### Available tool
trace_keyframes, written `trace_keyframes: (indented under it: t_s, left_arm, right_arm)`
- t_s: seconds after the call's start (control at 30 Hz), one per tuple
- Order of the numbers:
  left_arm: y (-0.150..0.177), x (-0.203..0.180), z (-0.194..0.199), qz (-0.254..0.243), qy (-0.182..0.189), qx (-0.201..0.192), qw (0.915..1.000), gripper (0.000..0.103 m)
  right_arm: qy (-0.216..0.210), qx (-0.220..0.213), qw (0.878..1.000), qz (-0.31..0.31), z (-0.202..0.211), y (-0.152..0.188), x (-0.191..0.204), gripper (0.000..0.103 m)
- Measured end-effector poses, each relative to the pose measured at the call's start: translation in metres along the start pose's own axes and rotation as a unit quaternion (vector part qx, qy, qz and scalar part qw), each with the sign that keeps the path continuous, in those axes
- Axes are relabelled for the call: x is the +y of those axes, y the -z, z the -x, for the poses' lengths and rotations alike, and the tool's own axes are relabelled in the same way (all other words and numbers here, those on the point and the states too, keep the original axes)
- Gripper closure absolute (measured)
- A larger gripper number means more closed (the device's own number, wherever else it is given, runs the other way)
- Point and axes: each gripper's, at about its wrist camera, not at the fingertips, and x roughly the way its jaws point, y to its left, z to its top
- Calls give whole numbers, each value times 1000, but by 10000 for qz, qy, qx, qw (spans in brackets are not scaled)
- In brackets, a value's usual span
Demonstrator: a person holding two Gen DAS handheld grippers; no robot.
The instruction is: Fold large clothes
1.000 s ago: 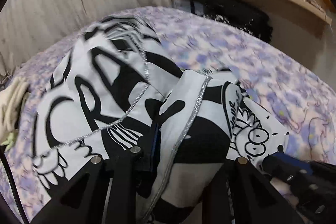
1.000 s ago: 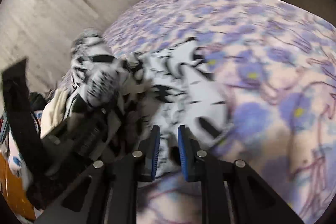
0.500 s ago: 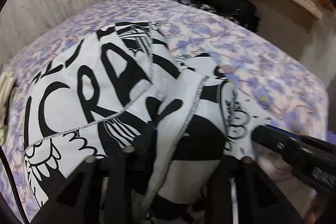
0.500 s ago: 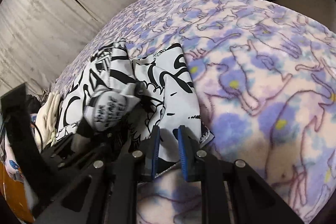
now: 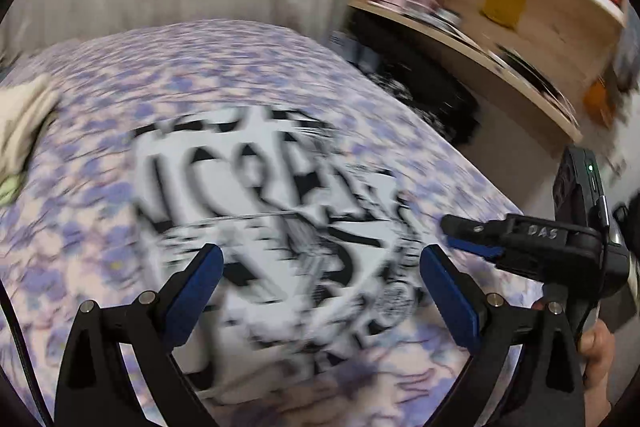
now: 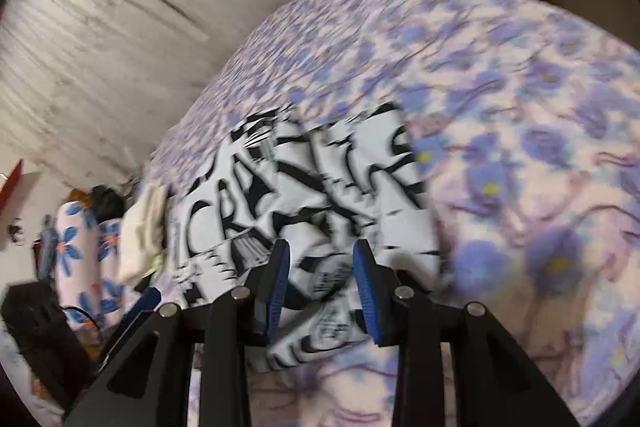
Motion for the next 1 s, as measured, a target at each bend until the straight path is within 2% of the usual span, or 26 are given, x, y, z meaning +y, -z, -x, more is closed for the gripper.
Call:
trace_keyframes:
  t_s: [0.13, 0.2, 0.27, 0.33, 0.47, 0.57, 0.63, 0.7, 0.73, 0.77, 0.9, 1.0]
  left_arm:
    - [5, 53, 2, 480, -549, 102, 9973, 6]
    - [11, 80, -3, 817, -634, 248, 9943, 7]
    - [17, 105, -13, 1200, -512, 501, 9902, 8]
    - [23, 116, -23, 1378, -442, 664, 9872, 8]
    - [31, 127, -34, 1662, -121, 649, 9839, 8]
    - [32, 124, -38, 1624, -110, 624, 9847, 8]
    - [30, 123, -40, 1588, -126, 623, 9853, 8]
    - [26, 120, -39, 1523, -161, 619, 9863, 8]
    - [24, 118, -38, 1477, -188, 629, 9869, 8]
    - [22, 115, -37, 1416, -220, 630, 9877, 11]
    - [15, 98, -39, 1178, -23, 707, 9905, 30]
    - [7, 70, -40, 755, -272, 626, 9948, 32]
  right_arm:
    - [-120, 501, 9986, 96, -33, -13, 4, 69]
    - [-209, 891, 9958, 29, -56, -19, 0, 69]
    - [-207, 1157, 9931, -3, -74, -22, -4, 69]
    - [-332, 1402, 9896, -15, -89, -25, -10, 68]
    - [-550, 1743, 9832, 28, -117, -28, -13, 68]
    - [-680, 1889, 9796, 65, -132, -26, -10, 68]
    - [-536, 1816, 9814, 327, -133, -22, 0, 68]
    - [-361, 1630, 9842, 582, -126, -19, 10, 82]
    - [-310, 1404, 9870, 718, -112, -18, 17, 84]
    - [-266, 1244, 9884, 834, -102, -18, 23, 85]
    - [-204, 435, 9921, 1160, -41, -21, 47, 87]
    - [103, 59, 9904, 1379, -15, -19, 58, 87]
